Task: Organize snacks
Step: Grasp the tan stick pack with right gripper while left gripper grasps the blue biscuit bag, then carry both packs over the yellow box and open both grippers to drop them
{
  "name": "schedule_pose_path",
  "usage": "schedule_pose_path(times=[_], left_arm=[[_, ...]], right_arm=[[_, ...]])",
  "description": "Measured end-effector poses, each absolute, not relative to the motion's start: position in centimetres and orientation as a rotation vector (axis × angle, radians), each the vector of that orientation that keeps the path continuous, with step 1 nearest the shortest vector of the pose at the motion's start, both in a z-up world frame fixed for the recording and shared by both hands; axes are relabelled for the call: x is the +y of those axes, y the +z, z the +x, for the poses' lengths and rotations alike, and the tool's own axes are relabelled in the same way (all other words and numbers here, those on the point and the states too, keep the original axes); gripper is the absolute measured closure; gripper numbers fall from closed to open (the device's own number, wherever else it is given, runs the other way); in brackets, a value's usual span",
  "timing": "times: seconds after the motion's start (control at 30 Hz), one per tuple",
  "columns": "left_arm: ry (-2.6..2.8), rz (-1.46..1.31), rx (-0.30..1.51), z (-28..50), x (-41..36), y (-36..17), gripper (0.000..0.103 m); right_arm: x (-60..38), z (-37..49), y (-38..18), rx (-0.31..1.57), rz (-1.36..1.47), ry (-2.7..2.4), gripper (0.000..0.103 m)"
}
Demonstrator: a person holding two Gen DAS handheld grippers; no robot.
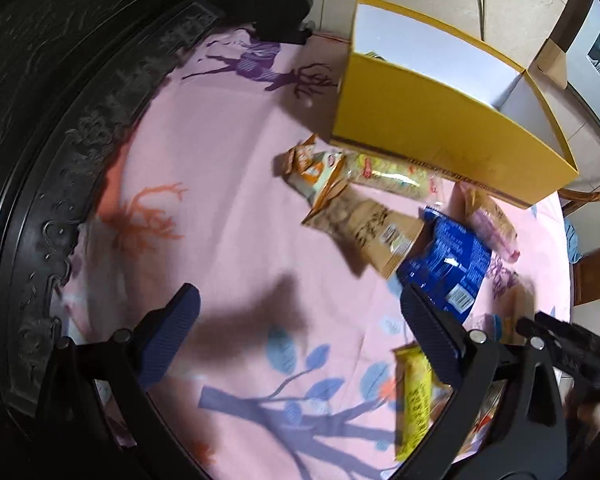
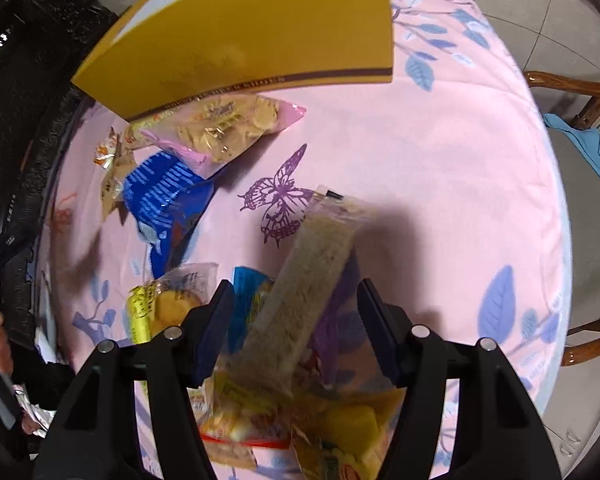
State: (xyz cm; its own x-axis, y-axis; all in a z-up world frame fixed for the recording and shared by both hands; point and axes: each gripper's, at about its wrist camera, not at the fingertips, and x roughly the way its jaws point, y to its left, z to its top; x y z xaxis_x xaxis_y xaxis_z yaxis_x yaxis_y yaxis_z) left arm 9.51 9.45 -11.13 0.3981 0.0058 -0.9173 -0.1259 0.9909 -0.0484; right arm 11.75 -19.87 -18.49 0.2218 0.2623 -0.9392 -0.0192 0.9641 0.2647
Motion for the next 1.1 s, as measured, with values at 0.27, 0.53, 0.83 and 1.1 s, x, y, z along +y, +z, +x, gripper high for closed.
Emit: schedule_pose_path(times=[0.27, 0.53, 0.83, 1.1], left_arm=[[-0.086, -0.067, 1.159, 9.6, 4.5, -11.3, 0.002], [-0.272, 0.133, 1.195, 13.1, -4.5, -15.1, 0.002], [-0.26, 0.254, 1.278, 15.8, -7.3, -20.5, 0.005], [-0.272, 0.19, 1.208, 14.9, -5.9, -20.1, 0.038]], right_arm=[[-19.5, 11.0, -19.5, 1.292, 0.18, 0.24, 0.074], [-20.1, 10.0, -17.8, 1.267, 0.19, 0.238, 0.074], [-21.9, 9.6, -17.2, 1.258, 0.226, 0.222, 0.074], [-21.0, 9.9, -17.9, 1.273, 0.221, 0.217, 0.074]])
